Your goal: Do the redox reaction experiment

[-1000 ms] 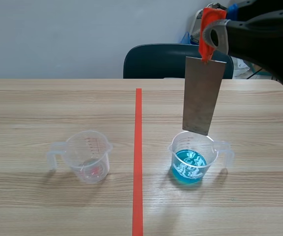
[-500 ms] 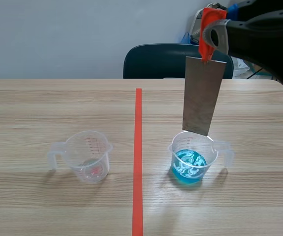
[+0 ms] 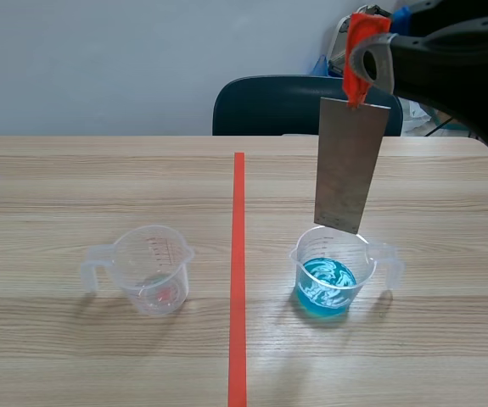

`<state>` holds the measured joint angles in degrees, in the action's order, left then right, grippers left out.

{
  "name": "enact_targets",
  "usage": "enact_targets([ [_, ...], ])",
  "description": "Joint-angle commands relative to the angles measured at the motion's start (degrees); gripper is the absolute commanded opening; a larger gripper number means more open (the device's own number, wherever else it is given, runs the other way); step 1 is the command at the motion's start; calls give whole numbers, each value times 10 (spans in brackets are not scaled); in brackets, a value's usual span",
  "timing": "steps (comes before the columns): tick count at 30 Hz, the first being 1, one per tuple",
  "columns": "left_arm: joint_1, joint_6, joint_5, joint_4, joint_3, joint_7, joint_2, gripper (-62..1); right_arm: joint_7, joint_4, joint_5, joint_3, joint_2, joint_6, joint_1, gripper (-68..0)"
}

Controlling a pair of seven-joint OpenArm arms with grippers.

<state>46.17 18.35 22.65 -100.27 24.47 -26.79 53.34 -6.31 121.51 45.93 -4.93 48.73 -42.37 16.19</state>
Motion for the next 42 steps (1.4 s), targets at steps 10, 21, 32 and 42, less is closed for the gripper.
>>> enact_targets([
  [10,-24,45,7,-5,3,28,50,14,10,3,9,-4,2,-4,-6,-667],
  [21,-119,124,7,-5,2,90,-2,14,10,3,9,-4,2,-4,-6,-667],
  [32,-138,160,3,-4,-7,123,-12,14,10,3,9,-4,2,-4,-6,-667],
  [42,-138,215,-13,-4,-7,125,-12,14,10,3,9,-4,2,-4,-6,-667],
])
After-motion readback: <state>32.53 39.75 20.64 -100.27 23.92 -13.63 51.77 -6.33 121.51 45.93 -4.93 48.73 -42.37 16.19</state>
